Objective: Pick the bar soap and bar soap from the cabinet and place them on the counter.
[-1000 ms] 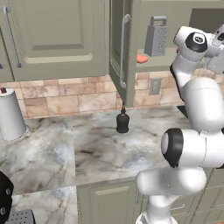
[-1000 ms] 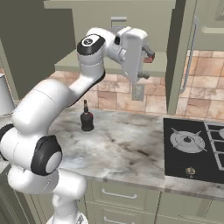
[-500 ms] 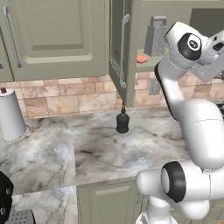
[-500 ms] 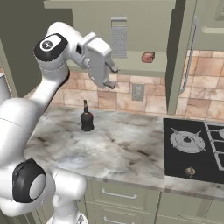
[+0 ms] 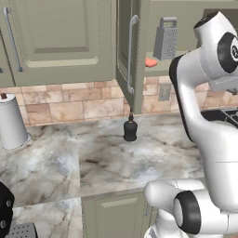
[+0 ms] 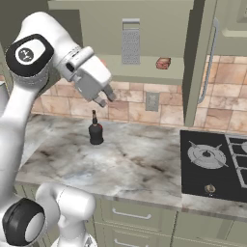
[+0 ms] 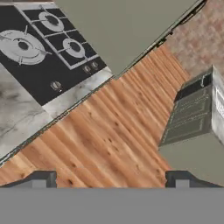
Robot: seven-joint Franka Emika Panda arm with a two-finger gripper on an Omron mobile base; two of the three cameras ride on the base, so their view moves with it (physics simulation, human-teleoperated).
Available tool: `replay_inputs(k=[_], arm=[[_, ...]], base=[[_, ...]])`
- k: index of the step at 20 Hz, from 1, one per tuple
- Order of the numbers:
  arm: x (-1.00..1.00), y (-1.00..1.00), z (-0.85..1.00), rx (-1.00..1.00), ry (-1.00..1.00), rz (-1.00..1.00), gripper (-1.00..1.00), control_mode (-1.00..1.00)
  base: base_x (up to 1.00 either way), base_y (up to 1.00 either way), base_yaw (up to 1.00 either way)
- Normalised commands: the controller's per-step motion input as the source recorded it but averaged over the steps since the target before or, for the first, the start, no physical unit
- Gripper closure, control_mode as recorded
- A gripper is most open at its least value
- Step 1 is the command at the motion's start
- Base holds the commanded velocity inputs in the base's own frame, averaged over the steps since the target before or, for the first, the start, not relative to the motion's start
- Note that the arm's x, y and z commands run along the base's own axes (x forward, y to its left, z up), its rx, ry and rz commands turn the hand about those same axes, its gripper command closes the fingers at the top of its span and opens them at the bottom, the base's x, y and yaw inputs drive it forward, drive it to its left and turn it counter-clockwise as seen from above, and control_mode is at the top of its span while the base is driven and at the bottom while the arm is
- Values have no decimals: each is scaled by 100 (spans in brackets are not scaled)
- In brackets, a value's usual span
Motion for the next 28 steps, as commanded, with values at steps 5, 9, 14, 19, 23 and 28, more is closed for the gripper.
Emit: replay_inputs(k=[5, 9, 14, 19, 23, 28], arm=[[3, 0, -6, 28, -27, 6, -100, -100], [10, 3, -12, 23, -22, 7, -100, -100], [0, 3, -21, 17, -12, 10, -100, -100], [0, 0, -1, 0, 0, 0, -100, -100], [-34, 1, -40, -5, -4, 24, -100, -100], [-10, 0, -44, -1, -16, 31, -100, -100]], base=[[0, 0, 0], [0, 0, 0], [0, 0, 0], [0, 0, 0], [0, 0, 0], [0, 0, 0]])
